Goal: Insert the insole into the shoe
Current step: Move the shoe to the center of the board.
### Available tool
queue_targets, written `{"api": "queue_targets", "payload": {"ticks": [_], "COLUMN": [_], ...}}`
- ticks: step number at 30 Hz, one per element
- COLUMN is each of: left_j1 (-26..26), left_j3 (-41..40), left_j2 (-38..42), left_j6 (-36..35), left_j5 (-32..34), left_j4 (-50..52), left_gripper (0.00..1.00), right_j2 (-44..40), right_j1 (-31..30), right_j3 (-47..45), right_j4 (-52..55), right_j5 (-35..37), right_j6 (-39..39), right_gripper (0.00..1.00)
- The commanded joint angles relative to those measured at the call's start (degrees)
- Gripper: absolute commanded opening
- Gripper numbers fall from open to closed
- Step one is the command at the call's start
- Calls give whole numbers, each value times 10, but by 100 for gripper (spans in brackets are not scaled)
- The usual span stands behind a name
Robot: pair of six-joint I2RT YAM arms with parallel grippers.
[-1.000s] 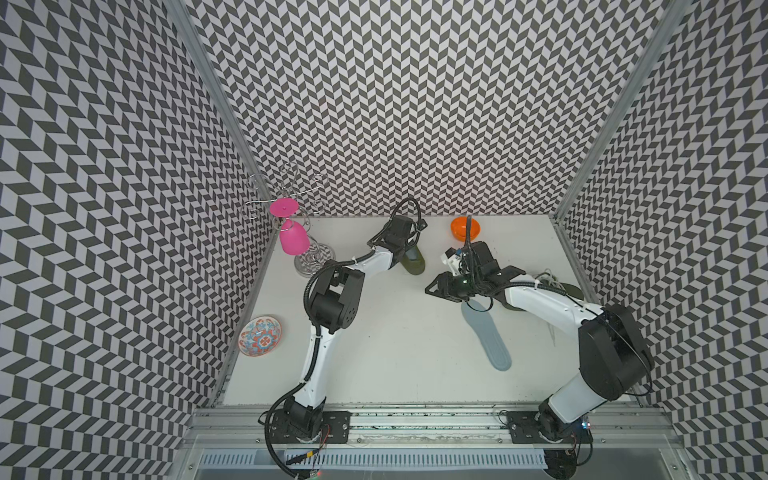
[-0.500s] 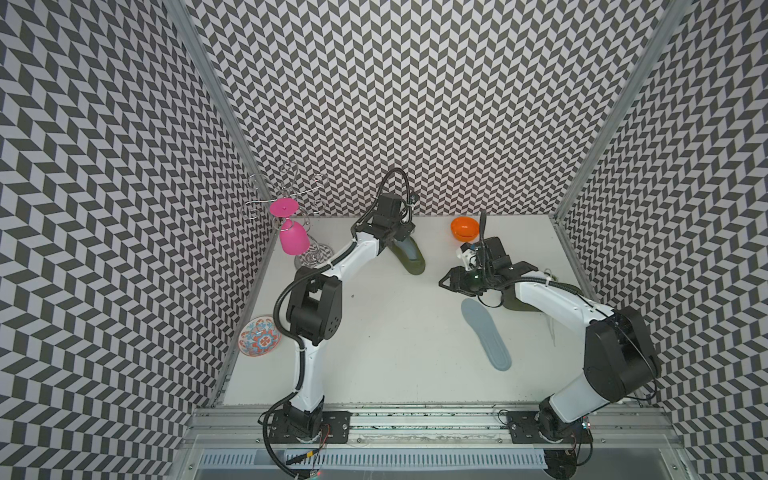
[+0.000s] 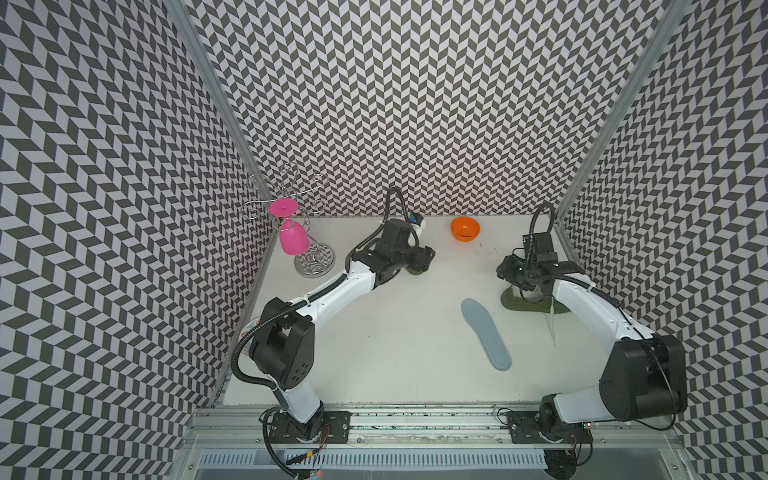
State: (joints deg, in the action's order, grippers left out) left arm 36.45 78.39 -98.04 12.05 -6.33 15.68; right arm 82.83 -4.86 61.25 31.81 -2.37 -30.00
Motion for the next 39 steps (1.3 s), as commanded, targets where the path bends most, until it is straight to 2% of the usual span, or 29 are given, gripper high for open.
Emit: {"api": "queue_targets", "payload": {"ticks": [1, 8, 18, 21, 25, 28, 32, 39], "left_j1": [19, 37, 35, 34, 27, 15, 2, -4], "left_j3": [0, 2, 20, 22, 21, 17, 4, -14], "left_j2": [21, 29, 41, 42, 44, 47, 49, 61], "left_j6": [35, 24, 1, 0, 1, 4, 12, 18], "left_j5": [13, 16, 41, 41, 42, 42, 31, 39], "left_j4": [7, 24, 42, 39, 38, 37, 23, 23], "left_gripper": [68, 68, 68, 68, 68, 68, 68, 67], "right_j2": [3, 53, 140, 156, 172, 173, 172, 214], "right_j1": [32, 60, 76, 76, 71, 49, -21, -151], "right_j3": [-12, 5, 31, 36, 51, 65, 99, 199], "right_j4": [0, -18, -34, -43, -45, -42, -41, 7], "right_j5": [34, 32, 39, 27, -2, 3, 34, 91], "right_j6": [-3, -6, -10, -4, 28, 61, 121, 166], "right_gripper": [55, 56, 54, 44, 21, 9, 1, 0]}}
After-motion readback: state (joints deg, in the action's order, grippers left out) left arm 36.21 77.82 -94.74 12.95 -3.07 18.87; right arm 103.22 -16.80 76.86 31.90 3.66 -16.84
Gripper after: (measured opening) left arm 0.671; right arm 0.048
